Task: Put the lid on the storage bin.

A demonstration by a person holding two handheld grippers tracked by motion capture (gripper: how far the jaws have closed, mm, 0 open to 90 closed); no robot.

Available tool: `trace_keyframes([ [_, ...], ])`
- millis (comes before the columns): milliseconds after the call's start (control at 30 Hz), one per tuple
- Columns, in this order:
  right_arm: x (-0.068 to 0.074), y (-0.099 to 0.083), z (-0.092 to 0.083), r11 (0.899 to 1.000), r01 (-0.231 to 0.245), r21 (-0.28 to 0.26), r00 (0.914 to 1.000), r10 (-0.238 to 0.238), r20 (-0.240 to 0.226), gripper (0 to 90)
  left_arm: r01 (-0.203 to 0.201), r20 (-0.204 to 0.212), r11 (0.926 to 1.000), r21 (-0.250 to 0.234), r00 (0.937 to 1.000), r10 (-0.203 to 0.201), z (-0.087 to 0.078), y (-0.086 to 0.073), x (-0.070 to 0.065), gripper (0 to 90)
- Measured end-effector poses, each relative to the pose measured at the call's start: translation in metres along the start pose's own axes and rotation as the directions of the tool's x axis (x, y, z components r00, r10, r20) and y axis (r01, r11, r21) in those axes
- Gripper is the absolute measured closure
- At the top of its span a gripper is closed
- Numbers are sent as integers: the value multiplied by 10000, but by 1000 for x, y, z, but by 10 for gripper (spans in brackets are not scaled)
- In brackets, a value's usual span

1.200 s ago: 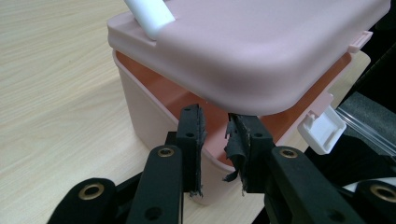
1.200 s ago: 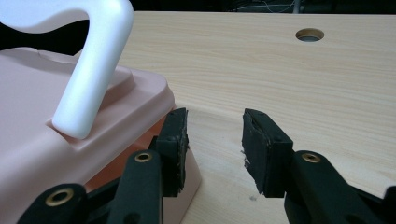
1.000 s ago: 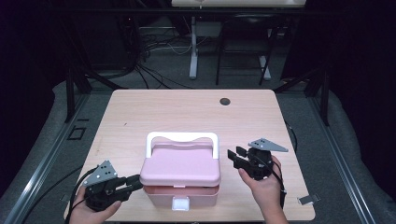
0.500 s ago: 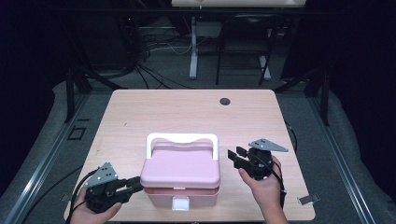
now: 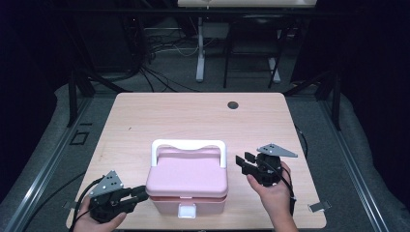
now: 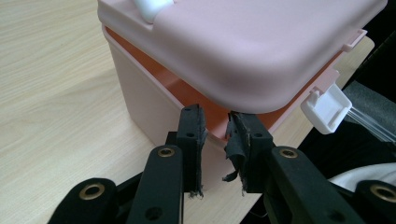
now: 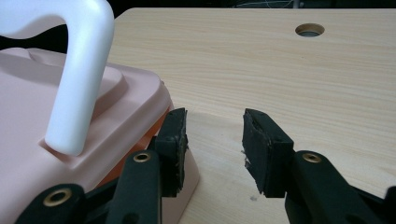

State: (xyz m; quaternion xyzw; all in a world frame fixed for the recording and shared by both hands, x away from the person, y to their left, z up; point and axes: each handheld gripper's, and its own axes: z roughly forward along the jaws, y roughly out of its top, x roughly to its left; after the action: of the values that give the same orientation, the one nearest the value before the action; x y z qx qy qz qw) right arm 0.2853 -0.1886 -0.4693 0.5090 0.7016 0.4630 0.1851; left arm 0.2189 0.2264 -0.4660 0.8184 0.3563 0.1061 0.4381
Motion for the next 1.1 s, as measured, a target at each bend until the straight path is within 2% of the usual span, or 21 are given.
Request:
trace_keyframes([
  [233, -1, -1, 1, 10000, -3, 7, 10000, 3, 24, 597, -97, -25, 9999, -28, 10000, 97, 0, -1, 1, 740],
  [600, -1, -1, 1, 10000, -11, 21, 10000, 11, 60, 591, 16, 19, 10000, 23, 10000, -16, 0, -5, 0, 740],
  [1100, -2, -2, 2, 10000, -54, 23, 10000, 54, 72, 591, -26, 42, 10000, 67, 10000, 25, 0, -8, 1, 740],
])
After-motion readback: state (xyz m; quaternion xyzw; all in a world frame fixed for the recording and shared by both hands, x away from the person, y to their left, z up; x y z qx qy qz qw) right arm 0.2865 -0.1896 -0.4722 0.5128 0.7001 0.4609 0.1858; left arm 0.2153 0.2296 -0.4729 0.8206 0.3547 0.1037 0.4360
